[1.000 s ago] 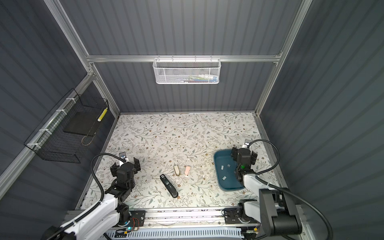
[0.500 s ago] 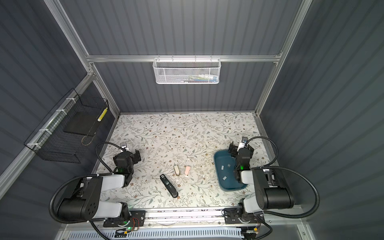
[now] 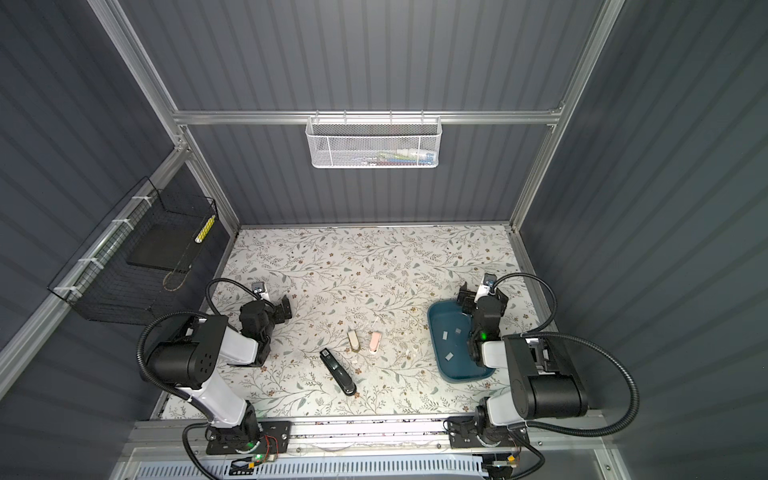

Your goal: Load the staples into the stapler

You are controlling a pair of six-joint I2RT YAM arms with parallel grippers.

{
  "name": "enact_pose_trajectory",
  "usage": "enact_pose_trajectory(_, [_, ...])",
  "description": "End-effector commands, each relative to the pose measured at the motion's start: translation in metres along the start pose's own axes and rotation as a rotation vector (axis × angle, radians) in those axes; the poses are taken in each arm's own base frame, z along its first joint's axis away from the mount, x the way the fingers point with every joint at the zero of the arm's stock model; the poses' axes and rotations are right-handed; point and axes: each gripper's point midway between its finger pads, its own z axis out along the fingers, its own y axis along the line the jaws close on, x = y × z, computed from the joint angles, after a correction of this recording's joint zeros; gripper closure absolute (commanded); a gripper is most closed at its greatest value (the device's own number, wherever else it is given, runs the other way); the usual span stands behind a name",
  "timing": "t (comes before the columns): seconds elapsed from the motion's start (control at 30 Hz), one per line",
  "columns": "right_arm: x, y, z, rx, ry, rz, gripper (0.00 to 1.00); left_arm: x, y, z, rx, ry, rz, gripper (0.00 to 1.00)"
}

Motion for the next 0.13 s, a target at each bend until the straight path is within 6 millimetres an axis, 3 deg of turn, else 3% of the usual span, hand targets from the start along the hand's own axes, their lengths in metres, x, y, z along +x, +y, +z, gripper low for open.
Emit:
enact_pose_trajectory(0.0, [-0.0089,-0.0030,0.0031,0.018,-0.027,0.009,0.01,-0.0189,-0.0060,0.0062,0.033,-0.049,0.015,0.00])
enact_pose_trajectory(0.1, [-0.0092,-0.0033,0.0021,0.018,-0.029,0.008,0.01,-0.0179,-0.0038,0.0092,0.016,-0.037,0.015,0.00])
